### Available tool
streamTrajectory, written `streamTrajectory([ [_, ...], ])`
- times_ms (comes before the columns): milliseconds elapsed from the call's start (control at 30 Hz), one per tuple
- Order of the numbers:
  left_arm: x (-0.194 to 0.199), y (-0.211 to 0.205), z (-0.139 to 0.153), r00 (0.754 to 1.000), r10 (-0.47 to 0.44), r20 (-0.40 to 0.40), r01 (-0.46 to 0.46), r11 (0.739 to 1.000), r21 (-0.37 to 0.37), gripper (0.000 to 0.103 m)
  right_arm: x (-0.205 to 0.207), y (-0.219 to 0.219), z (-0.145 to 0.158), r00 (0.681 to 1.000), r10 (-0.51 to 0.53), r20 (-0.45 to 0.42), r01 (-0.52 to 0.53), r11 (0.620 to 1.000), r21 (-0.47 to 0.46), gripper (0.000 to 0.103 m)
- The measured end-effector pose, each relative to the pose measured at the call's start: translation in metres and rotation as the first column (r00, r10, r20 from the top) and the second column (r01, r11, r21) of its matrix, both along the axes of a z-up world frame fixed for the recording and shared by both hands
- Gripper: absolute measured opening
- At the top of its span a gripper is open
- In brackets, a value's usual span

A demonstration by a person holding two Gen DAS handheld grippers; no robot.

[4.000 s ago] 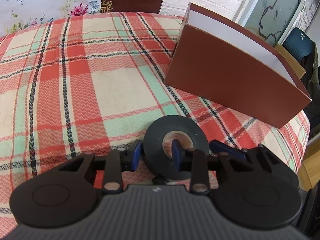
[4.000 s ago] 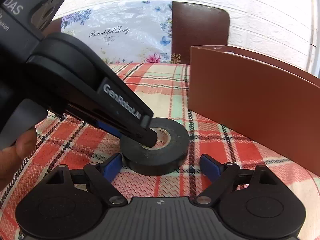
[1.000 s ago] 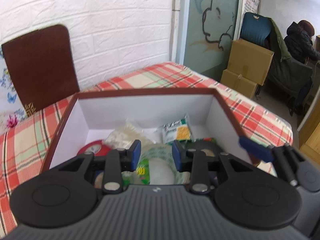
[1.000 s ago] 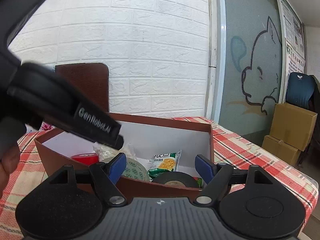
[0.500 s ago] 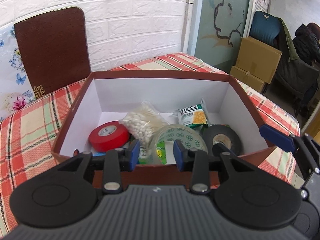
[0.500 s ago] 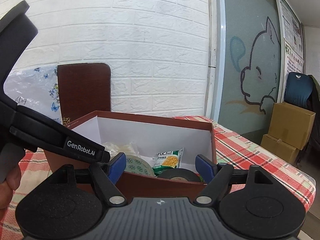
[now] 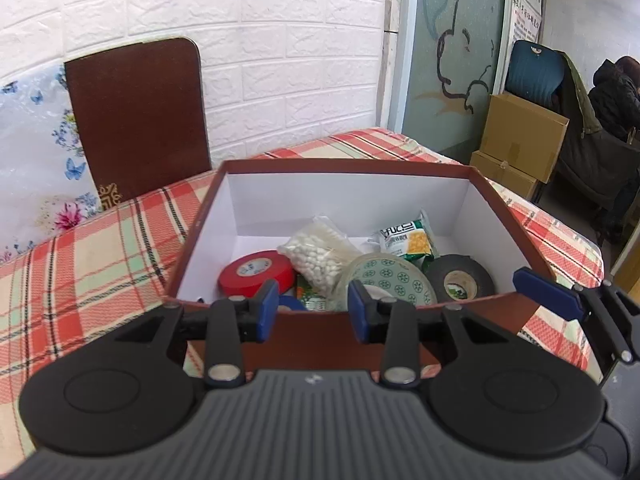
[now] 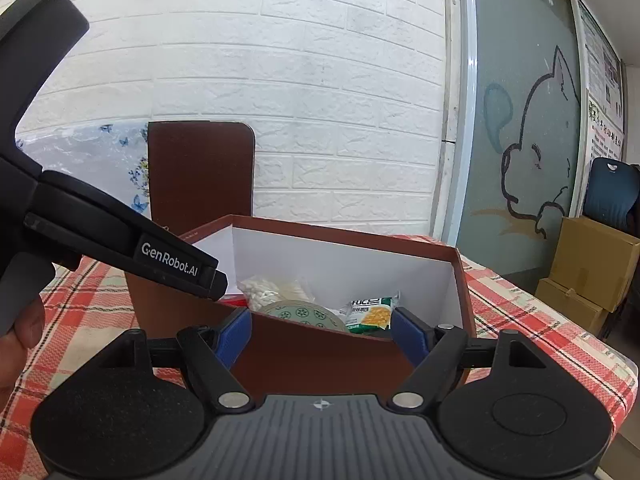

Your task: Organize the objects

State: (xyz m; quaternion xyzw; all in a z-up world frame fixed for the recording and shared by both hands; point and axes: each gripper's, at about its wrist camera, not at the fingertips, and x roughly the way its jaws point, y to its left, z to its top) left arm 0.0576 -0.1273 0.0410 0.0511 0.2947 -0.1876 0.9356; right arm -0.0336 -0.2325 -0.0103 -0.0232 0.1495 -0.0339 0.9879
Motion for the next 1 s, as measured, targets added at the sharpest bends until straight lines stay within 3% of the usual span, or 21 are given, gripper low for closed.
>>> streamTrajectory([
  [467,-0.015,0.037,-0.027,0.994,0.073,-0.077,-0.071,0.997,0.032,0.046,-0.014,0.021,-0.025,0.985,0.101,-0.138,-0.086,0.990,0.112,0.076],
  [700,-0.023,0.057,-0.049,0.984,0.130,-0.120,-0.123,0.990,0.061,0.057,-0.014,0.025,-0.039,0.960,0.156,-0.232,-0.105,0.970,0.218,0.078],
  [1000,-0.031,0.083,-0.072,0.966,0.200,-0.166,-0.187,0.978,0.094,0.078,-0.019,0.038,-0.040,0.952,0.160,-0.261,-0.095,0.965,0.246,0.083],
])
